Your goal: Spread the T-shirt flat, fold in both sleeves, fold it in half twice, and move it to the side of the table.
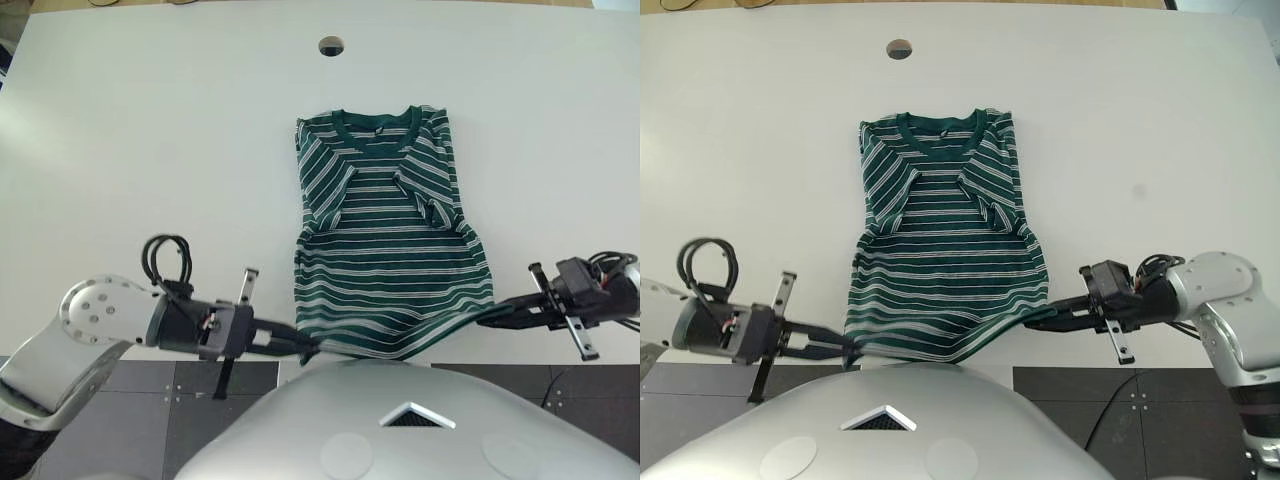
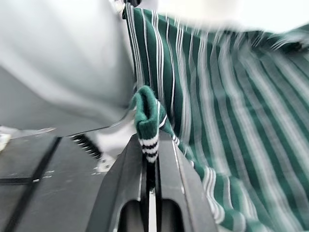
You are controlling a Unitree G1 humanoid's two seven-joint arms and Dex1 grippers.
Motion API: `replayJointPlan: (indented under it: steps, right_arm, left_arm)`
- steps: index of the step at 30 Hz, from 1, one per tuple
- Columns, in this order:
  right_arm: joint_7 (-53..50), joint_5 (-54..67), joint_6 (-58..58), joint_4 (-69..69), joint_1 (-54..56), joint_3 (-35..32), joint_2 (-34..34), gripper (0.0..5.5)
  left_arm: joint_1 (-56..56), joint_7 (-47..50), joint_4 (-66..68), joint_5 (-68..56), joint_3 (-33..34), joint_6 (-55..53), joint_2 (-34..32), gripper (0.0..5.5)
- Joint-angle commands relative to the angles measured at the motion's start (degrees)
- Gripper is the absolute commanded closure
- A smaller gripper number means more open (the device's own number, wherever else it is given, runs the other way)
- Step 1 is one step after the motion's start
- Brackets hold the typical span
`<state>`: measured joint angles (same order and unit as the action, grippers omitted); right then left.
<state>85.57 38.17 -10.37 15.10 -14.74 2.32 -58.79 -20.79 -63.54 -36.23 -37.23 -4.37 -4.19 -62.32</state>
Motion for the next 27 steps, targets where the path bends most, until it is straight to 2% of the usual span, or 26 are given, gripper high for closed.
replayJointPlan:
  steps: [1, 8, 15, 22, 27]
  right_arm:
    - [-4.5, -5.2, 3.5, -4.1, 7.0, -0.8, 4.4, 5.40]
    - [-14.8, -15.1, 6.9, -13.3, 23.5, 1.4, 13.8, 5.40]
    - [-25.4, -31.7, 18.8, -27.9, 35.6, 6.4, 20.7, 5.40]
    - [-35.8, -43.7, 27.3, -44.7, 43.9, 9.2, 23.5, 5.40]
    - [-38.2, -46.0, 30.5, -55.0, 48.6, 9.5, 24.7, 5.40]
  left_arm:
    - [13.8, 6.6, 12.6, 12.8, -1.8, 3.4, 8.2, 5.38]
    - [27.9, 7.3, 28.9, 21.6, -3.5, 8.6, 16.7, 5.38]
    - [36.7, 9.1, 42.4, 28.0, -5.3, 13.2, 23.8, 5.38]
    - [46.3, 12.0, 59.0, 33.2, -5.2, 16.9, 29.4, 5.38]
    - [50.7, 13.2, 68.3, 35.2, -5.1, 20.2, 32.1, 5.38]
